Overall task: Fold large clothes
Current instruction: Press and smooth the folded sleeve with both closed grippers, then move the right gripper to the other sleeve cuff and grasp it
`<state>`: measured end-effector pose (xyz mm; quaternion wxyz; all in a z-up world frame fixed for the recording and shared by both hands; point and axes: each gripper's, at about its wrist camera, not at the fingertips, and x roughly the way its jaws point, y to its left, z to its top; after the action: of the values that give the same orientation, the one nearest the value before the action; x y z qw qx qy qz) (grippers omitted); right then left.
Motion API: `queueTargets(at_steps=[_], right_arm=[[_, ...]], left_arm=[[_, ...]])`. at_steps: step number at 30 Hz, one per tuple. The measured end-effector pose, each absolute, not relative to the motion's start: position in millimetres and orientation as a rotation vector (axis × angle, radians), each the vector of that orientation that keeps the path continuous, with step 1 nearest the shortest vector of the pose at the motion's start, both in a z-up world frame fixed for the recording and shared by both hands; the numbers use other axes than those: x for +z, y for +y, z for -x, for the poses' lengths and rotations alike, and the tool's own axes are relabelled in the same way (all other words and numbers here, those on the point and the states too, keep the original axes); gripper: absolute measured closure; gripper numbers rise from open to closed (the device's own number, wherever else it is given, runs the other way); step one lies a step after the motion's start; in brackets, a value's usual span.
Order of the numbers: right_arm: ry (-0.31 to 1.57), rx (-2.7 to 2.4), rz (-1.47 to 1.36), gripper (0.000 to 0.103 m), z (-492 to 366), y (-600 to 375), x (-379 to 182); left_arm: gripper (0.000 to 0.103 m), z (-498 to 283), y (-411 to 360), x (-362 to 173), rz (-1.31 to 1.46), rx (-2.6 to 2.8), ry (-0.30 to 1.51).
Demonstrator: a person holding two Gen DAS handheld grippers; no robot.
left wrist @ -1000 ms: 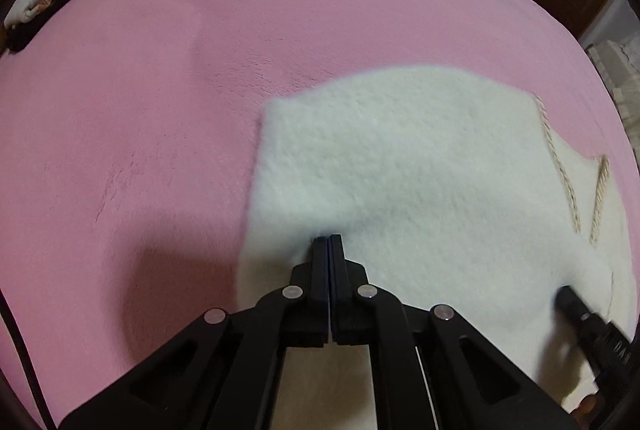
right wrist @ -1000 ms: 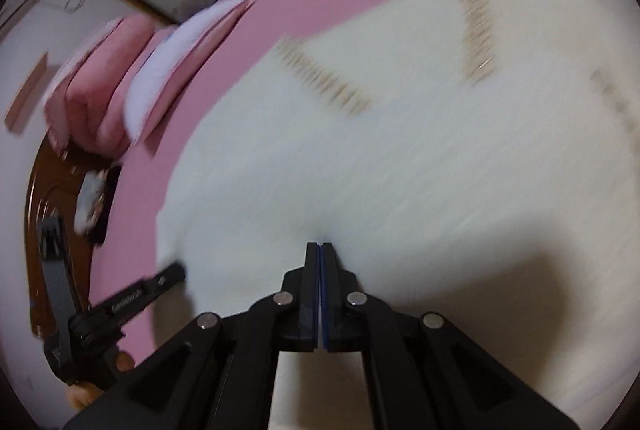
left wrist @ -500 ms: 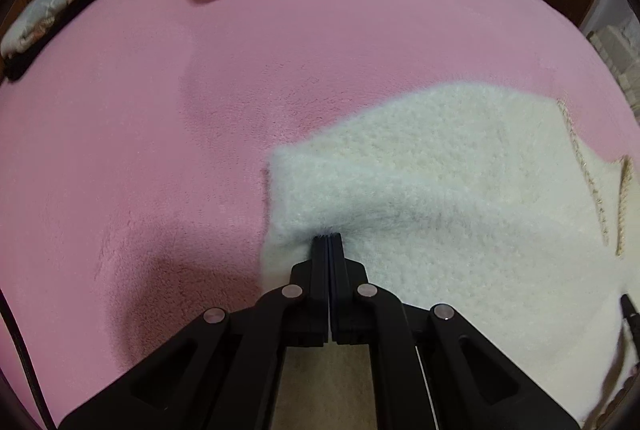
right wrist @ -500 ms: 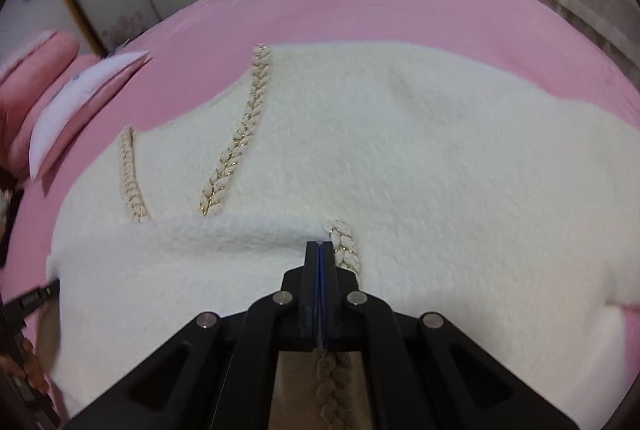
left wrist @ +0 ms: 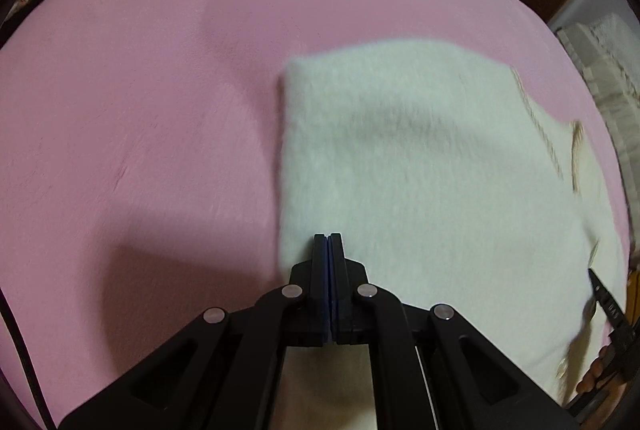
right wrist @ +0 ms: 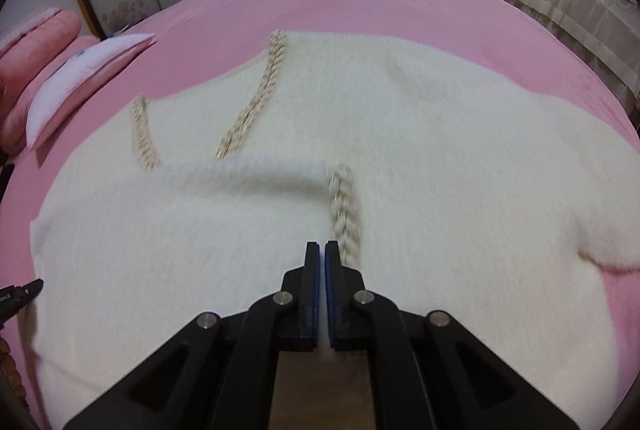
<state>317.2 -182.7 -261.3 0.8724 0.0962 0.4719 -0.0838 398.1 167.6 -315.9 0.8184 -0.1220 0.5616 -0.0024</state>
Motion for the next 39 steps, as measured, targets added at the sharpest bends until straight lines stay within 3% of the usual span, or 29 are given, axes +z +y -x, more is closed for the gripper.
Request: queueTargets(at_steps=[5,10,11,13,15,17,21,23,26,39], right_arm=[[1.019,-0.187,-0.193,0.101,-290,-165,-258],[1.071,-0.231,-0.259,0.1,-271,-162,-252],[1.099,-0.244,-0.265,0.095,-267,-161,-251],[1.166,-0.251,-0.292,0.086,-260,-159,-251],[1.224,-0.221,-0.353,0.076,-249,-157,-249],[1.255,-0.227,-0.364,0.07,-238,-153,-243],[1.295,-0.207,-0.346,0.045,-219,-141,-229],[1.313,-0.18,-0.33,0.043,-212,-135,-223],[1.328,-0.14,-0.329,0.041,-203,-129,-216],[1.353,-0.07,-0.501,0.03,-172,-207,-202]], left_arm=[[0.102,-346,161,-313,0.277,0.055,1.159],[0.102,-340,150,-297,0.277,0.148,1.185],[0.099,-340,143,-293,0.256,0.17,1.205],[0.079,-333,128,-285,0.182,0.232,1.248],[0.049,-322,114,-280,0.163,0.225,1.288],[0.048,-313,100,-275,0.187,0.187,1.338],[0.039,-280,68,-277,0.162,0.131,1.439],[0.038,-264,52,-278,0.133,0.114,1.473],[0.026,-246,33,-277,0.113,0.085,1.508],[0.024,-210,-79,-256,0.026,0.033,1.57]])
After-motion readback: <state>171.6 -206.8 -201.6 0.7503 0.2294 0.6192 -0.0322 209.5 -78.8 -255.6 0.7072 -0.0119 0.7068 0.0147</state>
